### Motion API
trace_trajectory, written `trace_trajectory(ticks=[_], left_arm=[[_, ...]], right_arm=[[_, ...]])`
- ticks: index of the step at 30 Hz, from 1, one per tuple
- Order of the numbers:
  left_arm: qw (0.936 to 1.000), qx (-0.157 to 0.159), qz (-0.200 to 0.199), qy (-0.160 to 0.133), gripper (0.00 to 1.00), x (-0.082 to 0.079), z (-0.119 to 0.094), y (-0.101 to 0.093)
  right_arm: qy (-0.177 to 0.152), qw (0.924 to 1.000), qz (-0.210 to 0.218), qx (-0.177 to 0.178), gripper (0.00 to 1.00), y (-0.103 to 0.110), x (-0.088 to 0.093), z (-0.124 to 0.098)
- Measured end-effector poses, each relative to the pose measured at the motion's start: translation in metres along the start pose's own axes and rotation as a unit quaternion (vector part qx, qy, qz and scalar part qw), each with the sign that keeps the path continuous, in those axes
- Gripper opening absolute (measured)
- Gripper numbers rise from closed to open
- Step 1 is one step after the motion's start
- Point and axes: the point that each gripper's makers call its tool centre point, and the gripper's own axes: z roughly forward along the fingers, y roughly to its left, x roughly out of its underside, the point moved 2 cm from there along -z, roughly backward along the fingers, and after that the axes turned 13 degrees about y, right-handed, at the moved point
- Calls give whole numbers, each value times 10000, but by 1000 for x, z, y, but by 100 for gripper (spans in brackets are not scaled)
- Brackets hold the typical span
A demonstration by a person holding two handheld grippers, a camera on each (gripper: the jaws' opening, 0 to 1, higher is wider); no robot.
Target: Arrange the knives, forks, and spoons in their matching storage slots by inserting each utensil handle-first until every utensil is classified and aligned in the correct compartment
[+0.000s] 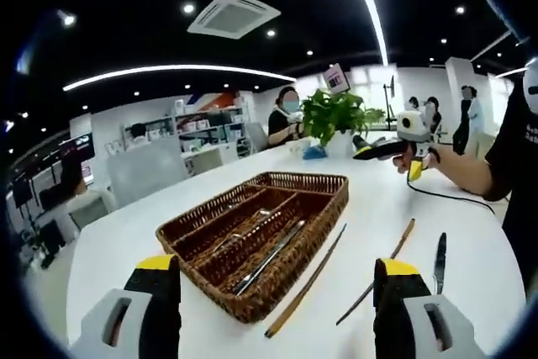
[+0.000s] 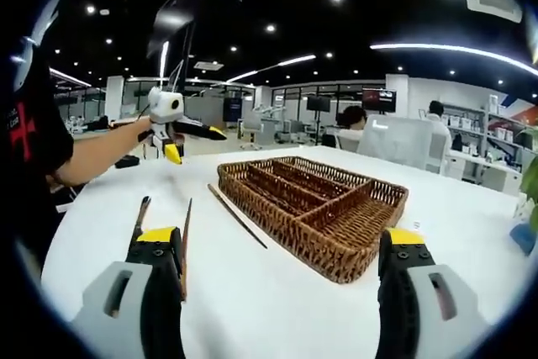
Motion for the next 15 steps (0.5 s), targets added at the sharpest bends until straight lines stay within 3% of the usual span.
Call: trace_trajectory(ticks=[7,12,15], left_arm=[[9999,22,118,-33,100,5,-8,-18],[9996,-234,-95,-88,100,17,-14,-11],[9991,-302,-289,-73,100,22,-18,-9]], right_arm=[[76,9998,70,166,100,-5,1,-8],[23,9986,411,327,100,-17,-1,-17],[54,9988,348,355,100,-11,-2,-21]])
